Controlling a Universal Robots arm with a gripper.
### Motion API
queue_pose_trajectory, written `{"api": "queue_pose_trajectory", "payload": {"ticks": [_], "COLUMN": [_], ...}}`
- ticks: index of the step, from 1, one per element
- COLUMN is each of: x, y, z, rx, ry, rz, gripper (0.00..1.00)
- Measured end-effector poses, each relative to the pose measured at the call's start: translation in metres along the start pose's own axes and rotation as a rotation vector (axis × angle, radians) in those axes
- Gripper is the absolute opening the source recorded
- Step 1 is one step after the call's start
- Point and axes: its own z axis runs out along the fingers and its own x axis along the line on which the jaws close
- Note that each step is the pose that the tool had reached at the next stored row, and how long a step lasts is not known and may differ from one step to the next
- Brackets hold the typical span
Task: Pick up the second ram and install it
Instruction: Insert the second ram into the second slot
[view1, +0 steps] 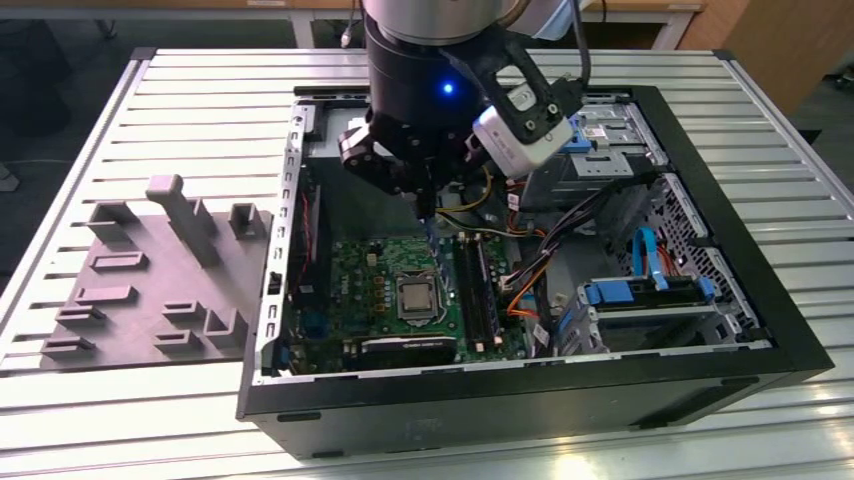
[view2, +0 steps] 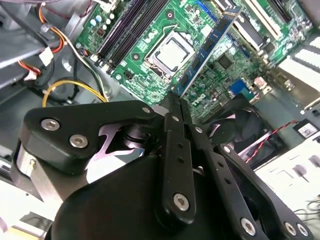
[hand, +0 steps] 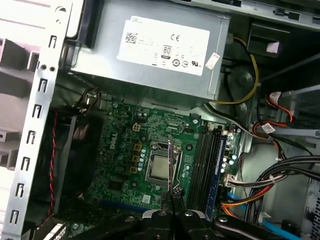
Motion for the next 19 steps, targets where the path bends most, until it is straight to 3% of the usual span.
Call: {"api": "queue_pose_trajectory", "payload": {"ticks": [19], "x": [0.0000], "y": [0.0000], "z": [0.0014], "rx": [0.0056], "ry": [-0.0081], "rz": [0.272], "gripper": [0.12]}}
